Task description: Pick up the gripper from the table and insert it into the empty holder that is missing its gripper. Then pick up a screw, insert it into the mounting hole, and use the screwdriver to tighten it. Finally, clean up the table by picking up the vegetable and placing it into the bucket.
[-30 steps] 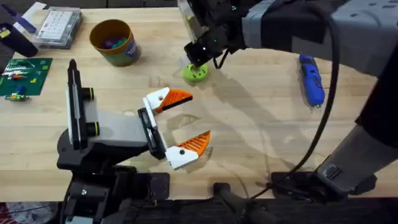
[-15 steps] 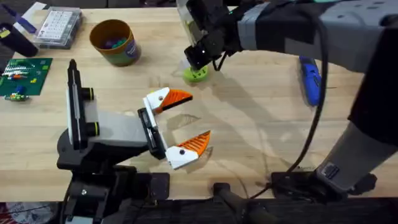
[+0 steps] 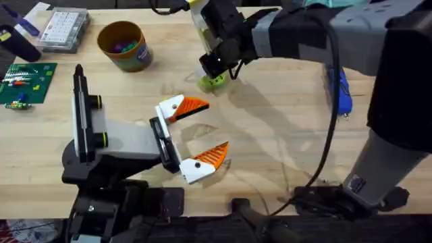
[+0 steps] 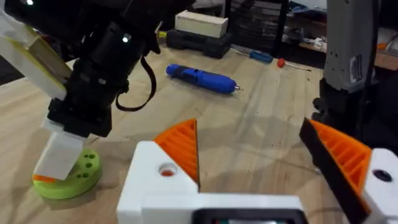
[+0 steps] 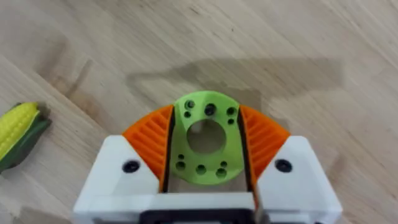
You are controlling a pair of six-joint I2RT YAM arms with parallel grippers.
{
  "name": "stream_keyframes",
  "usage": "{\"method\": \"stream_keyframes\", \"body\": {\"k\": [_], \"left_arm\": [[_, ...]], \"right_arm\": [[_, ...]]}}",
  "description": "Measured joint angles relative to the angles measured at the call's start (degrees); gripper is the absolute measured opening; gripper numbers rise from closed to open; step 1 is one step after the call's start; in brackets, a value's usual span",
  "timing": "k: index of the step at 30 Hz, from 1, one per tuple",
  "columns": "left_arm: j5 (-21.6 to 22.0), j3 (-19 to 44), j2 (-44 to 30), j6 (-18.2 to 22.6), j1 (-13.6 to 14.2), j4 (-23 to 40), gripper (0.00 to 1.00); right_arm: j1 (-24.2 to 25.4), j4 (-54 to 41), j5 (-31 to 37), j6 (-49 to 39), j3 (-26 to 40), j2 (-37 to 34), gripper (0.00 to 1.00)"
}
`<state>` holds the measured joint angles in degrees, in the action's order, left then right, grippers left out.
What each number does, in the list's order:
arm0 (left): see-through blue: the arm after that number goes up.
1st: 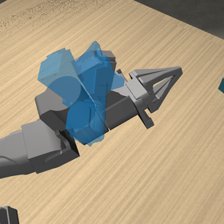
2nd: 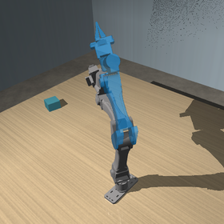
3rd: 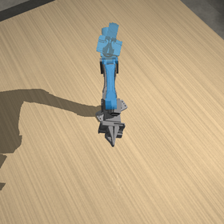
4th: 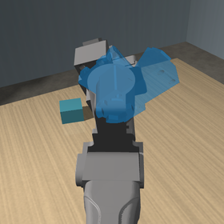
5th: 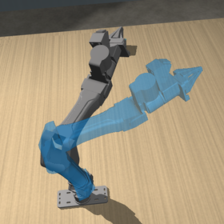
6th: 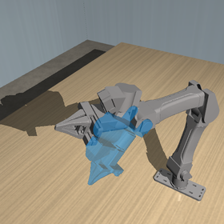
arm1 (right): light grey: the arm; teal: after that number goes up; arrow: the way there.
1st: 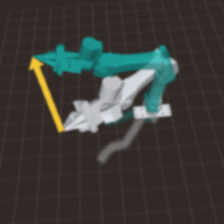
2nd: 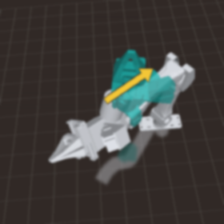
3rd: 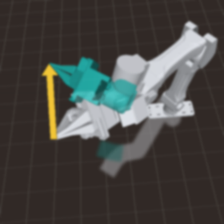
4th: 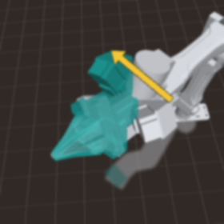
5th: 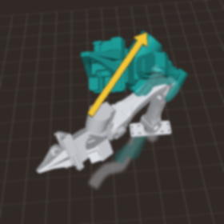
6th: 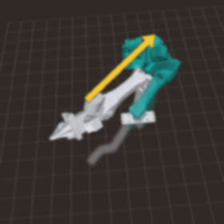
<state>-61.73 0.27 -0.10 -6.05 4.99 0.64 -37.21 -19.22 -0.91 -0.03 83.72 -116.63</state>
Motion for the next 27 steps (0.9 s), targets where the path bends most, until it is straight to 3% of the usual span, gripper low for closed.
{"method": "stream_keyframes", "body": {"k": [16, 17, 20, 24, 27], "left_arm": [[0.0, 0.0, 0.0, 0.0, 0.0, 0.0, 0.990], [0.0, 0.0, 0.0, 0.0, 0.0, 0.0, 0.990], [0.0, 0.0, 0.0, 0.0, 0.0, 0.0, 0.990], [0.0, 0.0, 0.0, 0.0, 0.0, 0.0, 0.990], [0.0, 0.0, 0.0, 0.0, 0.0, 0.0, 0.990]], "right_arm": [[0.0, 0.3, 0.0, 0.0, 0.0, 0.0, 0.553], [0.0, 0.4, 0.0, 0.0, 0.0, 0.0, 0.528], [0.0, 0.3, 0.0, 0.0, 0.0, 0.0, 0.270], [0.0, 0.3, 0.0, 0.0, 0.0, 0.0, 0.199], [0.0, 0.4, 0.0, 0.0, 0.0, 0.0, 0.026]]}}
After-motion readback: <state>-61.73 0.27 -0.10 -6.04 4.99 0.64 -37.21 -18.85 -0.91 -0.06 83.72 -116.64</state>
